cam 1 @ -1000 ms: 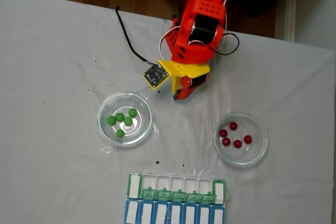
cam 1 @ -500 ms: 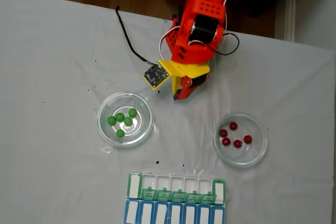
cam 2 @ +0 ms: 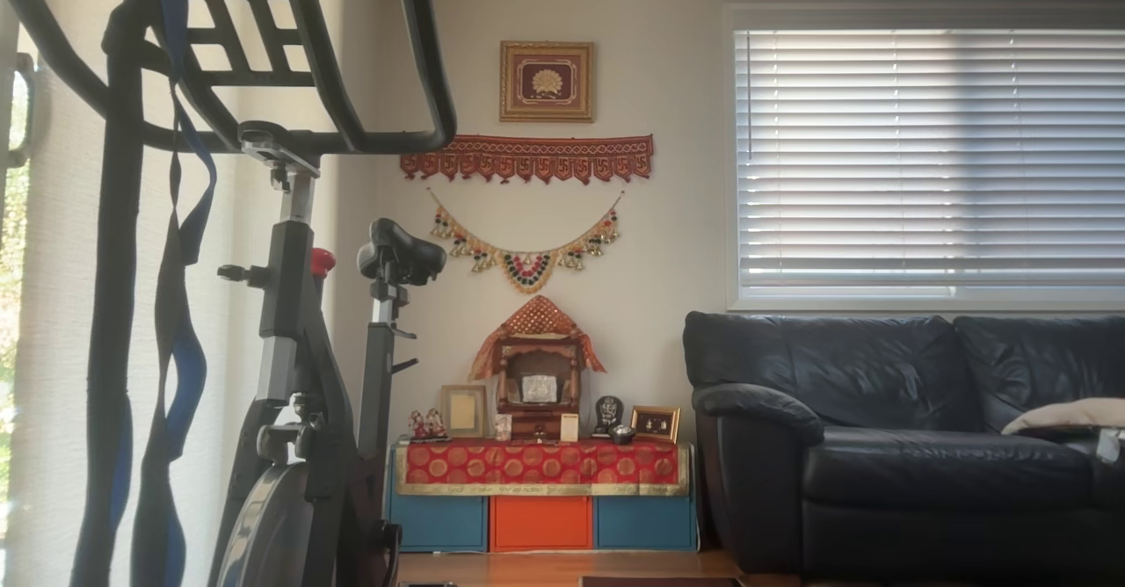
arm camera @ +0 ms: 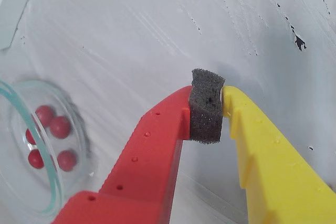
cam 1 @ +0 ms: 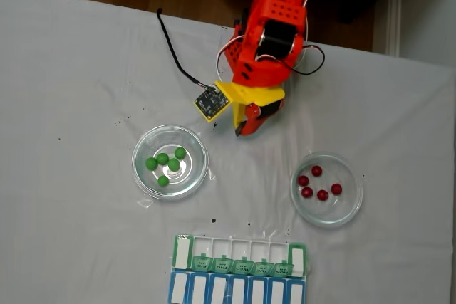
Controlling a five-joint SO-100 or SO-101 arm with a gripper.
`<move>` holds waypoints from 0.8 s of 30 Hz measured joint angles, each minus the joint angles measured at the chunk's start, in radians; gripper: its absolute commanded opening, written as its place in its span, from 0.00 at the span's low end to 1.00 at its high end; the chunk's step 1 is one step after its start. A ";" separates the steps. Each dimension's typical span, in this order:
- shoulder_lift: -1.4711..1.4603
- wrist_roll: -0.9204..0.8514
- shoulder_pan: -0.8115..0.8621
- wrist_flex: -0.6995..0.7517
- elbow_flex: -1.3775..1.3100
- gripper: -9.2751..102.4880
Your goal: Sort medicines into box.
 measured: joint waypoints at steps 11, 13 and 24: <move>0.000 0.000 0.000 0.000 0.000 0.10; 0.000 0.000 0.000 0.000 0.000 0.10; 0.000 0.097 -0.075 -0.032 -0.003 0.18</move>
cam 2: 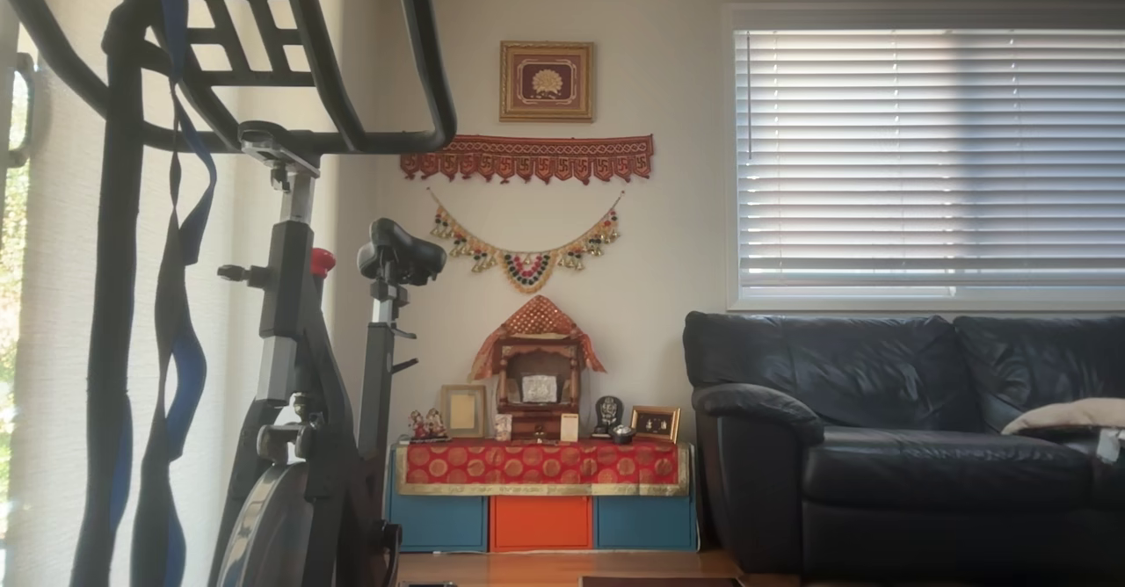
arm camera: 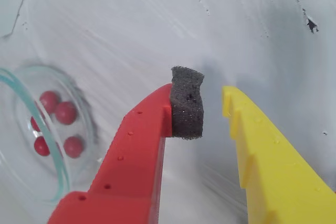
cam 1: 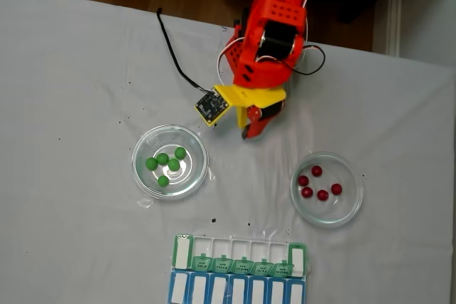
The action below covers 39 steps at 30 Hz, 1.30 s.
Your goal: Sort medicines into box.
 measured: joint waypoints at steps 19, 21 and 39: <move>-0.201 0.265 -0.230 0.170 -0.666 0.18; -0.244 0.284 -0.253 0.173 -0.710 0.18; -0.709 0.242 -0.419 0.198 -0.982 0.17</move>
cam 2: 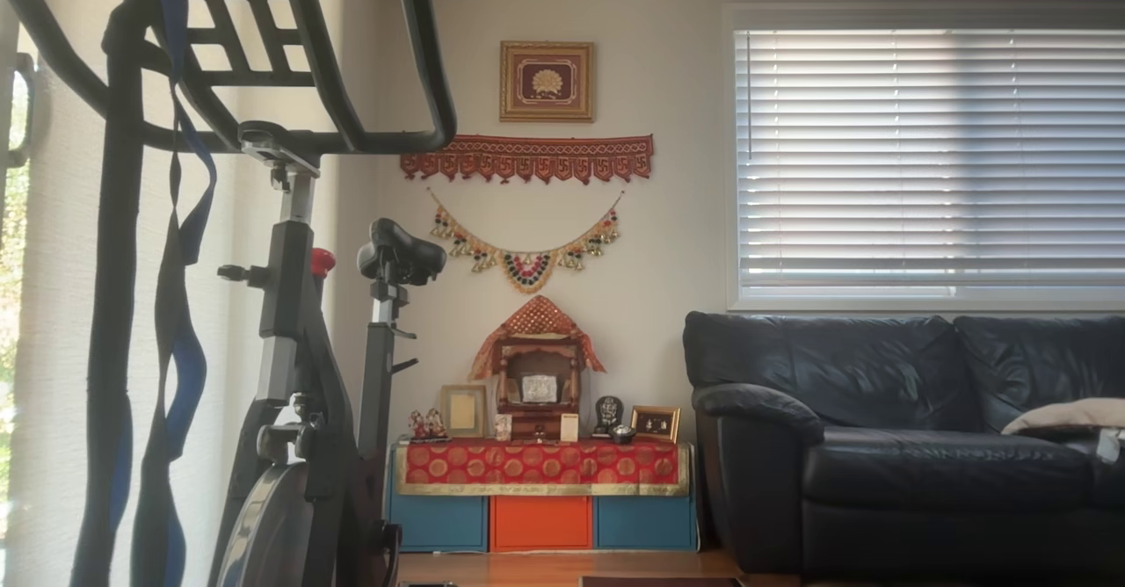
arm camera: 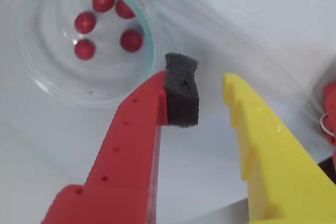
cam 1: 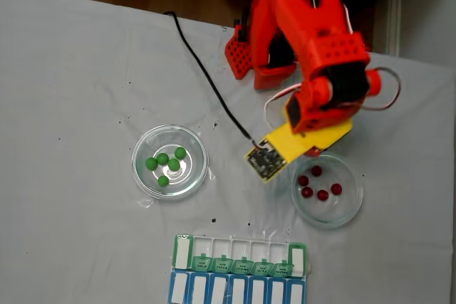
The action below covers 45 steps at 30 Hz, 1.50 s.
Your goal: Sort medicines into box.
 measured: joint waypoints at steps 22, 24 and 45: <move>-0.212 -0.012 -0.175 -0.158 -0.103 0.16; -0.258 -0.002 -0.198 -0.195 -0.103 0.16; -0.620 0.028 -0.184 -0.288 -0.299 0.18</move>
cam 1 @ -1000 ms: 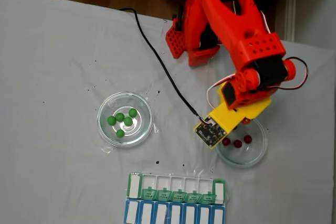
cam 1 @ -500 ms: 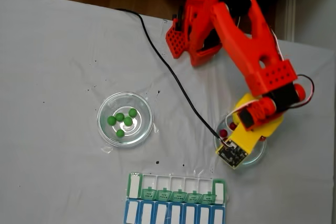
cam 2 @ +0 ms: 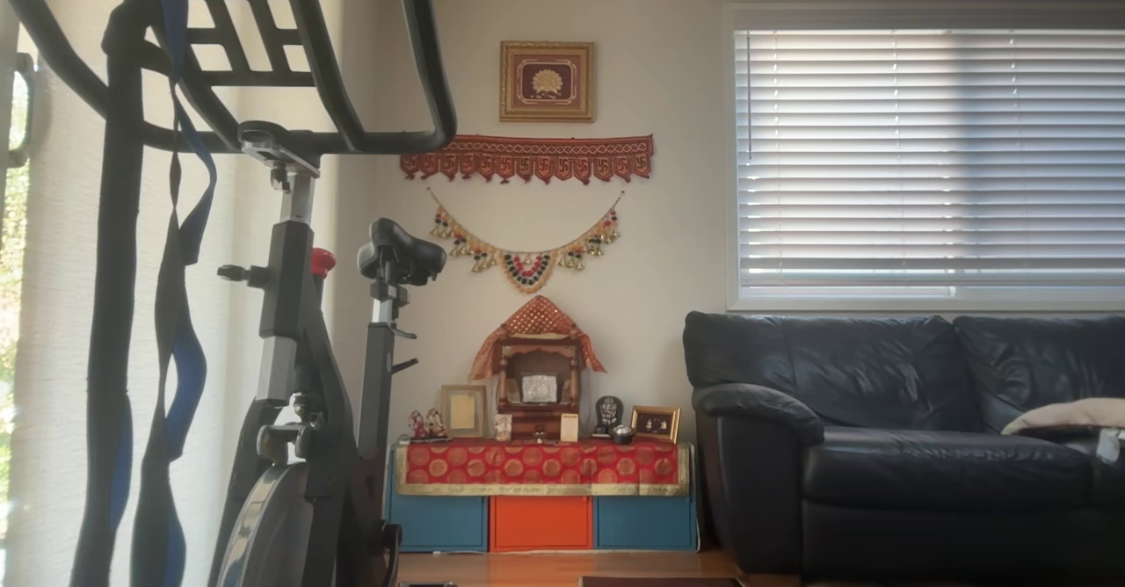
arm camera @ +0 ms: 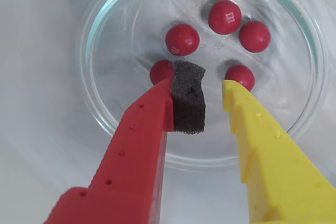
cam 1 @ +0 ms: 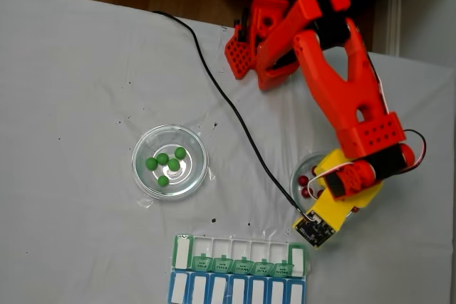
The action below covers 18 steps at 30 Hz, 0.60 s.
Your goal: Sort medicines into box.
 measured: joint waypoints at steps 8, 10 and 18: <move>-0.100 0.000 0.000 0.000 -0.055 0.30; -0.109 0.009 0.000 -0.006 -0.063 0.31; -0.132 0.015 0.000 -0.029 -0.064 0.37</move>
